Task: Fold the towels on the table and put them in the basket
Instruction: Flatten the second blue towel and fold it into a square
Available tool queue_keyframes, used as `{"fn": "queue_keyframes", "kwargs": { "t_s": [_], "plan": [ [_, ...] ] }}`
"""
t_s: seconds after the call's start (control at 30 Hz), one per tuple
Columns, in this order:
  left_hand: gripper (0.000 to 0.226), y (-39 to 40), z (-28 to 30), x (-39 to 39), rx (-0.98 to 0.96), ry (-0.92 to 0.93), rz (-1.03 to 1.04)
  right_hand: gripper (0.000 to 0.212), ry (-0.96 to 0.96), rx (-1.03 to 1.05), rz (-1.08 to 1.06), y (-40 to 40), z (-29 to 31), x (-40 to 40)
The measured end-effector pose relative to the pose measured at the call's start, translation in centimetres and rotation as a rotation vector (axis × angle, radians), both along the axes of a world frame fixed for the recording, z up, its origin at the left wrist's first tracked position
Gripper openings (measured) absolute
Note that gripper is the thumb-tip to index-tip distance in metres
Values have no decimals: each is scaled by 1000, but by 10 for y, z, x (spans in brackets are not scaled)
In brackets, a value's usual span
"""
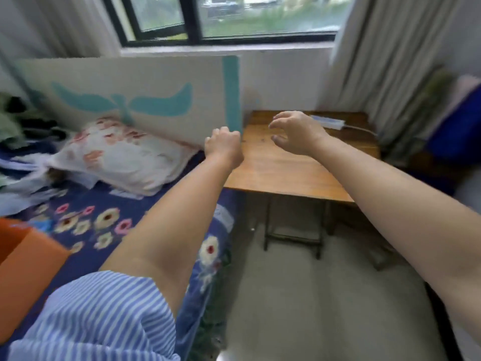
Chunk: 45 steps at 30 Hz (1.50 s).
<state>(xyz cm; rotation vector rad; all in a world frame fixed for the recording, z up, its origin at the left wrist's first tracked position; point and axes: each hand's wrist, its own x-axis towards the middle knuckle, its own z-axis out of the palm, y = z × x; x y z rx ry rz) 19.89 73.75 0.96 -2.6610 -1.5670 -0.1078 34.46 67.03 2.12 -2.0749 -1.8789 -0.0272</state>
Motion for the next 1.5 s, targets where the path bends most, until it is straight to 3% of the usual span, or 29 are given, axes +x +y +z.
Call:
{"fn": "queue_keyframes", "kwargs": {
  "t_s": [0.33,0.63,0.97,1.27,1.5],
  "plan": [
    [35,-111,-21,308,-38,-2,-370,39,10,-107,-392,-163,-27,277],
    [32,-136,-48,469,-68,46,-555,36,177,-130,-627,-237,-59,431],
    [32,-56,-57,676,-126,78,-633,35,223,-151,-780,-181,-65,619],
    [29,-5,-78,827,-343,24,-664,35,233,-238,-861,-128,-77,746],
    [42,-15,-95,908,-474,-209,-632,32,105,-229,-859,-110,-93,832]
  ]
}}
